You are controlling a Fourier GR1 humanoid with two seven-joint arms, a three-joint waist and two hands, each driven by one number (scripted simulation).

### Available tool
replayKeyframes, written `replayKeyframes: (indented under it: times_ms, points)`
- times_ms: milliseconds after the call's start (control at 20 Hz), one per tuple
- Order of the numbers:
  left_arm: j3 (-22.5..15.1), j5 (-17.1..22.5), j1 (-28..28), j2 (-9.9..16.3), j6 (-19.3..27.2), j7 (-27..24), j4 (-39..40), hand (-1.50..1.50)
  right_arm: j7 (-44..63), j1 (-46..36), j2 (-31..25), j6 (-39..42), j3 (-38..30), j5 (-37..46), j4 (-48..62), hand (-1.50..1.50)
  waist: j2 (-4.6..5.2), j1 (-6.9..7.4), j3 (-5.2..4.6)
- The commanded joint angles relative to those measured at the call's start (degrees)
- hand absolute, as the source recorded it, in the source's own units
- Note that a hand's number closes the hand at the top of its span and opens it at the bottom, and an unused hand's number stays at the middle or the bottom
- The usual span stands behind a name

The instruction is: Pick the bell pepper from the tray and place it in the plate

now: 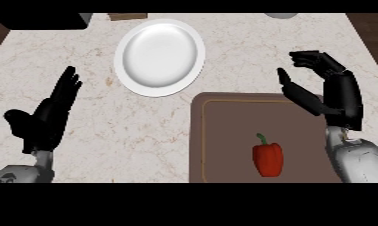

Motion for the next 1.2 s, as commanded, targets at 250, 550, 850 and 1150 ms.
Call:
replayKeyframes:
  times_ms: [250,550,850,1150]
  points:
    - [-1.4,-1.6,4.3,-1.1,-4.2,-9.0,5.3,0.0,1.0,14.1,17.9,-30.3,17.6,30.6,-1.7,-1.5,-0.31,0.44,0.58]
    - [0.1,-0.8,2.5,-0.3,-5.9,-9.0,6.5,0.0,17.1,23.4,19.1,-34.0,21.7,53.4,-7.9,-1.5,-0.35,0.01,0.55]
    - [1.2,-0.8,3.4,1.1,-6.7,-9.4,5.9,0.0,29.6,34.5,19.2,-14.8,20.2,67.3,-17.3,-1.5,-0.28,0.04,0.45]
    - [0.2,-1.4,1.5,-1.3,-5.6,-8.8,7.0,0.0,43.6,39.1,19.2,6.9,25.3,74.9,-26.0,-1.5,-0.02,0.26,0.48]
